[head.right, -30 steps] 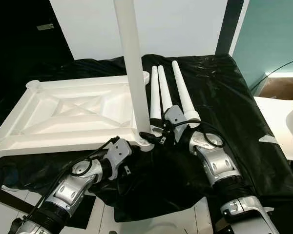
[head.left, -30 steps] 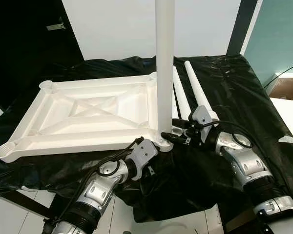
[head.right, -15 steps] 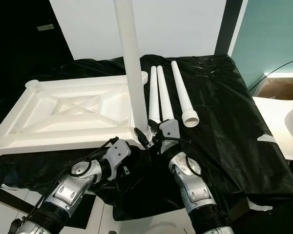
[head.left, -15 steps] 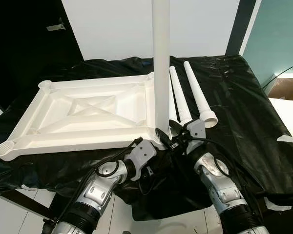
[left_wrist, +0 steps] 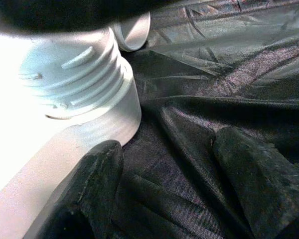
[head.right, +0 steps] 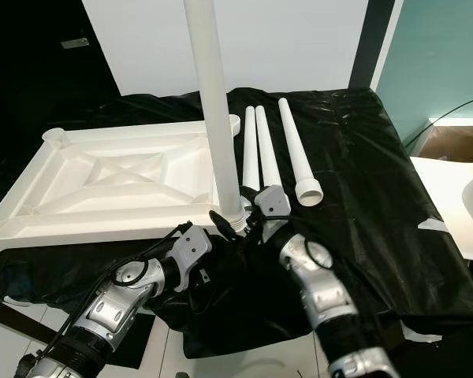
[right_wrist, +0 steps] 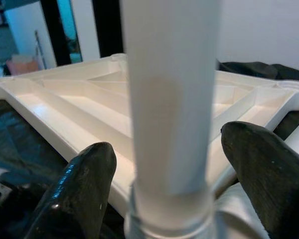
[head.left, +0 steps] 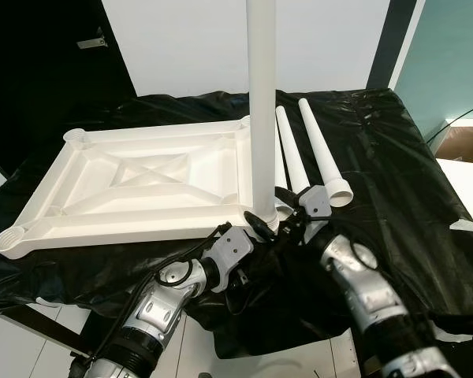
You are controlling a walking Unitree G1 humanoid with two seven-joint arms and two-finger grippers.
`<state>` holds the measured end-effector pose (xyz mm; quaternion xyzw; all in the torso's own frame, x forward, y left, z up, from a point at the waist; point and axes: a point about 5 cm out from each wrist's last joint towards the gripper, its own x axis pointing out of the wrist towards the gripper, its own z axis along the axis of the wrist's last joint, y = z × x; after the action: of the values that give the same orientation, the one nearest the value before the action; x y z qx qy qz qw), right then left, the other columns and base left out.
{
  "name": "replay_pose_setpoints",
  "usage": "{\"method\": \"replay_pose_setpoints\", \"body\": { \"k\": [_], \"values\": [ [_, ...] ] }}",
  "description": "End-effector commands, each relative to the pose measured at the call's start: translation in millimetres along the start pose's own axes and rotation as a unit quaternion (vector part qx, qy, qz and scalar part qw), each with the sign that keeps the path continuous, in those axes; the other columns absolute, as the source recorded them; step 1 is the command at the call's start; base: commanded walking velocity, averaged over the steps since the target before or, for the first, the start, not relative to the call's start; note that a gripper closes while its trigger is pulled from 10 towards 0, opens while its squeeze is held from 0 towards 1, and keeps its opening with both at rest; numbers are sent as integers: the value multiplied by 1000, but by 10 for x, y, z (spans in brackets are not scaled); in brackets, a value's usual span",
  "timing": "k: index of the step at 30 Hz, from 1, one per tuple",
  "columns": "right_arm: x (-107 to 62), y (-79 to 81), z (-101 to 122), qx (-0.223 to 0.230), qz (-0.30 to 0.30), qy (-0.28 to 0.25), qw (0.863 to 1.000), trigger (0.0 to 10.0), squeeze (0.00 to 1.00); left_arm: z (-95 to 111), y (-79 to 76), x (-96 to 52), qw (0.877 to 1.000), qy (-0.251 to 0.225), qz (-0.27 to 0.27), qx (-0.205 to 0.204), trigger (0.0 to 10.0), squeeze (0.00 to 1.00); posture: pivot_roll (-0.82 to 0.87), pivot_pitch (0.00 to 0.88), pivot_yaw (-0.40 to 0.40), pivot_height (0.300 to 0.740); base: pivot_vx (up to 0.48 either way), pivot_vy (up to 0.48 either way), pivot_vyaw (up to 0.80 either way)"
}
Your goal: Building children table
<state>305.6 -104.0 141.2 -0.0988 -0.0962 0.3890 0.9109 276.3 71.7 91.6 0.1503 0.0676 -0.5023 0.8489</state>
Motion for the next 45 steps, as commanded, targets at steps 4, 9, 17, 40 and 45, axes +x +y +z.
{"method": "replay_pose_setpoints", "body": {
  "k": [4, 9, 17, 40, 45],
  "values": [
    [46, -14, -70, 5, 62, 23, 998, 10000, 0, -27, 15, 1, 1000, 7, 3, 2, 10000, 0, 69, 0, 55, 740, 0, 0, 0],
    [119, -77, -140, -6, 120, 53, 991, 10000, 0, -34, 9, -11, 1000, 8, 5, 3, 10000, 0, 90, 0, 47, 740, 0, 0, 0],
    [206, -125, -137, -12, 139, 56, 989, 0, 0, -39, 14, -39, 1000, 8, 12, 2, 10000, 0, 110, 0, 41, 740, 0, 0, 0],
    [57, 287, -468, 109, -90, -8, 990, 0, 0, 102, 216, -418, 996, -29, 83, 2, 10000, 0, 122, 0, 43, 740, 0, 0, 0],
    [84, 314, -455, 99, -78, -2, 992, 10000, 0, 111, 197, -378, 997, -25, 71, 7, 10000, 0, 103, 0, 53, 740, 0, 0, 0]
  ]
}}
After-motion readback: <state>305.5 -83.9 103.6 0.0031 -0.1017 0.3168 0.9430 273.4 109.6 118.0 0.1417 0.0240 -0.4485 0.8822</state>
